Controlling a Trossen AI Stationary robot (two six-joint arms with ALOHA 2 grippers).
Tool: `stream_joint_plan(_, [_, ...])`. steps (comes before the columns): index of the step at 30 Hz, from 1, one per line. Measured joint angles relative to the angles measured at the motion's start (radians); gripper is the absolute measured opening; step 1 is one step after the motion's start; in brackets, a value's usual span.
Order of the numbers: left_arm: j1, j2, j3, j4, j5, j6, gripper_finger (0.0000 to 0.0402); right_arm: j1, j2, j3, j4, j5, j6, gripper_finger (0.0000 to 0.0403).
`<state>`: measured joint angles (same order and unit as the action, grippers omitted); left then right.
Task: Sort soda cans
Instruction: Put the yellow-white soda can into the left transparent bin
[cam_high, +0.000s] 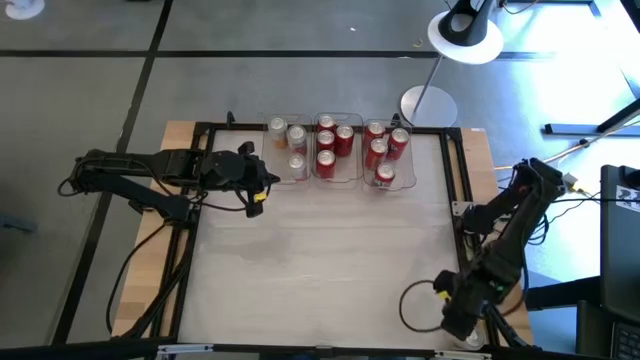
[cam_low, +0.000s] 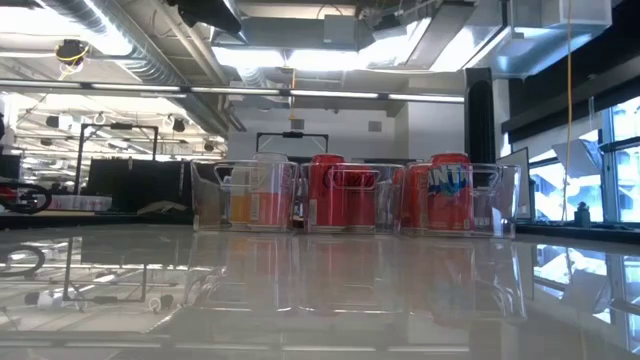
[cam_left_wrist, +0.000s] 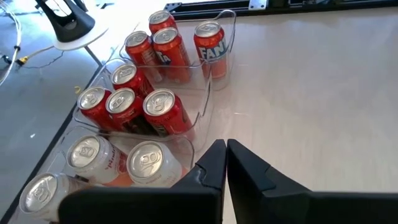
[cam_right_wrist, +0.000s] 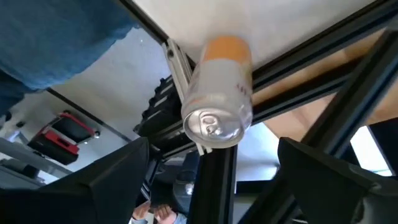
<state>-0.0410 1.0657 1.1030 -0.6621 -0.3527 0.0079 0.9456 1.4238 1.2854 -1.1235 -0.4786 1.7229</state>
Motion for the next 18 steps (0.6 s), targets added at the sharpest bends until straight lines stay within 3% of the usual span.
stream_joint_plan(7, [0.0, 0.0, 0.0, -0.004, 0.0, 0.007, 0.0007, 0.059, 0.078, 0.0, 0.084, -0.022, 0.03, 0.0353])
stream_joint_plan(18, [0.0, 0.0, 0.0, -0.003, 0.0, 0.026, 0.0008, 0.084, 0.168, 0.0, 0.05, -0.056, 0.035, 0.0353])
